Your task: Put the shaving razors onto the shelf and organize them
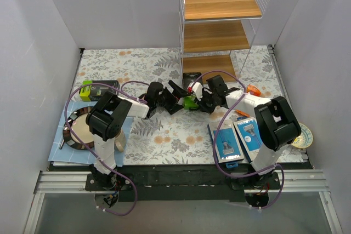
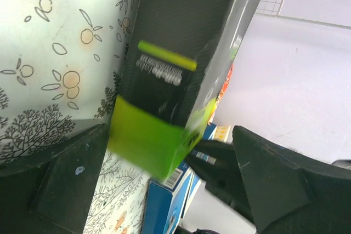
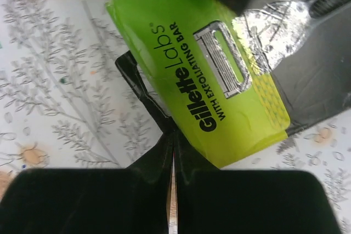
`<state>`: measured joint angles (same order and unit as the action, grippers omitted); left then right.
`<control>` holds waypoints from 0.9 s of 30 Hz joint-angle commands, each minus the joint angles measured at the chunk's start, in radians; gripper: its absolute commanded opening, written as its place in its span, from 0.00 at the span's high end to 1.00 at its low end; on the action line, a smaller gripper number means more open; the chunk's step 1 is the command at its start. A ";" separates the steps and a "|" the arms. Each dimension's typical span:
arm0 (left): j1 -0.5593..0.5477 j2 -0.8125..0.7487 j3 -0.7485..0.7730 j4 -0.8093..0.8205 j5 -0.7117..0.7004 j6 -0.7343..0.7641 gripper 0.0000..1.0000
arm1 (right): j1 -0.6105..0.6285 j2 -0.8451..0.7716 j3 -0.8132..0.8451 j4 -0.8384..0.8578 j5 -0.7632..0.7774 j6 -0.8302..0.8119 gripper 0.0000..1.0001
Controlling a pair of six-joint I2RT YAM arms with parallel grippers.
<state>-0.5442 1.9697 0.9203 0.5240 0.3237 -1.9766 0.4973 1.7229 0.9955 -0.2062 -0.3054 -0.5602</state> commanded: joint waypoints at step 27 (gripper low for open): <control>0.007 -0.034 -0.049 -0.214 -0.055 0.085 0.02 | -0.028 0.161 0.255 0.195 0.287 -0.003 0.92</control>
<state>-0.5442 1.9427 0.9150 0.4709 0.3210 -1.9438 0.4717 1.8690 1.2053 -0.0753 -0.0917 -0.5365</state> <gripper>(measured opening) 0.981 0.076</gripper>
